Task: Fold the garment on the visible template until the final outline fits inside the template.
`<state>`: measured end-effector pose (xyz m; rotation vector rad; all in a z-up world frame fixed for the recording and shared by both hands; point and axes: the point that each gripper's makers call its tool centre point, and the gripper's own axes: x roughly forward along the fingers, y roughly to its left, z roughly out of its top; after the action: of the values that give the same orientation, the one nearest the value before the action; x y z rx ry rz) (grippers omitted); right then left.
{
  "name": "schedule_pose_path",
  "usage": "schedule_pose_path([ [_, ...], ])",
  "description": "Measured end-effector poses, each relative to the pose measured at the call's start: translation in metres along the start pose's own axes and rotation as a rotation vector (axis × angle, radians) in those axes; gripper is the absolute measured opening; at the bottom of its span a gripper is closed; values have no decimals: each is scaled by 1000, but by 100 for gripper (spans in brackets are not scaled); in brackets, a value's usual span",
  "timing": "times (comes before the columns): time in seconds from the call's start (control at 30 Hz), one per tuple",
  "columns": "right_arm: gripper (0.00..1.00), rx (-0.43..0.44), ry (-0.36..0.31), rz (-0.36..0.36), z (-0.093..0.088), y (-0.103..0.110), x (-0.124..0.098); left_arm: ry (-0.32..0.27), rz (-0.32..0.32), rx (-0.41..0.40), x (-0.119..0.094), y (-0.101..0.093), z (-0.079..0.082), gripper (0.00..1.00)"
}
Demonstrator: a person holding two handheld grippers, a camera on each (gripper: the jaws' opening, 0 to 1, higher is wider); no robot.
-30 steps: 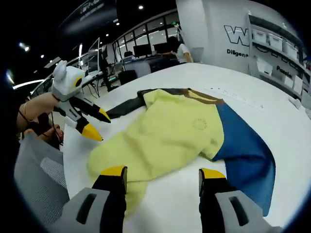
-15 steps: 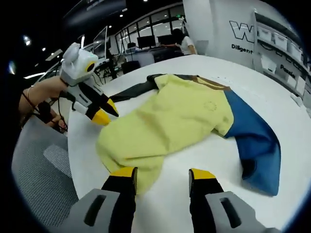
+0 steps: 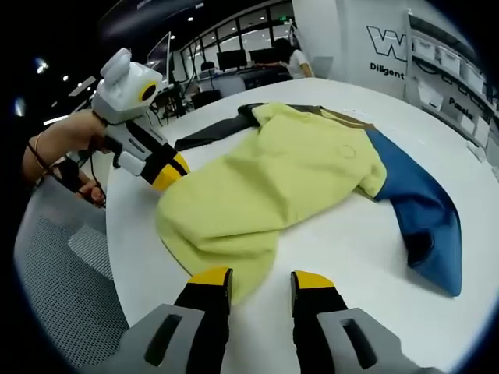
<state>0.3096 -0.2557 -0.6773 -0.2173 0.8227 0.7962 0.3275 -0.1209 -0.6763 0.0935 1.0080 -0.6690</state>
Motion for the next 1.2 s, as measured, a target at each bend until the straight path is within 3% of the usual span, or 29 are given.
schedule_pose_path([
  [0.1, 18, 1, 6, -12, -1, -1, 0, -9, -4, -10, 2, -3, 0, 1],
  [0.33, 0, -40, 5, -35, 2, -1, 4, -12, 16, -24, 2, 0, 2, 0],
  [0.6, 0, -31, 18, -38, 2, 0, -2, -20, 26, 9, -11, 3, 5, 0],
  [1.2, 0, 123, -35, -190, 5, -30, -56, -40, 95, 5, -56, 35, 4, 0],
])
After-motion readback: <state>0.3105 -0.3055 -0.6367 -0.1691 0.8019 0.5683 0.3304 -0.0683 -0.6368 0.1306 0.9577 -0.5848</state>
